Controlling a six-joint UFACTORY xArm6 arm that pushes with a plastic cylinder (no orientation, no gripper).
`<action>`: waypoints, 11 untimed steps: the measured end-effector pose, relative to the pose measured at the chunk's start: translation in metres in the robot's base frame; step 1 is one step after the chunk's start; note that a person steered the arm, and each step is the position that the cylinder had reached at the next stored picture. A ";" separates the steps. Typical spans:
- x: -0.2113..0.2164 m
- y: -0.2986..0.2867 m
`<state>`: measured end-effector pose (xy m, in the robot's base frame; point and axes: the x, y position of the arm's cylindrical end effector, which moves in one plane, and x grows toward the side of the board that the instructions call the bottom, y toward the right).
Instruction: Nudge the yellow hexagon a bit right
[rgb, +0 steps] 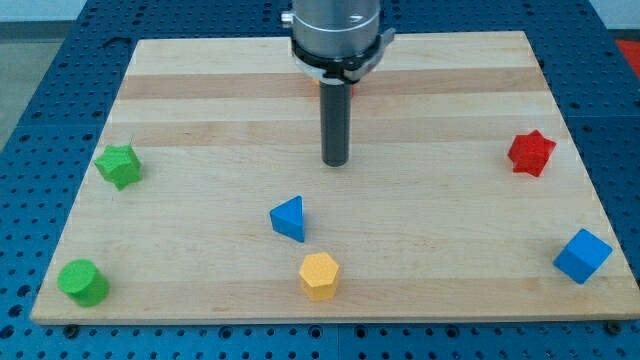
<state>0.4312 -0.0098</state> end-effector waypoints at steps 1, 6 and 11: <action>0.021 -0.044; 0.160 -0.104; 0.187 0.010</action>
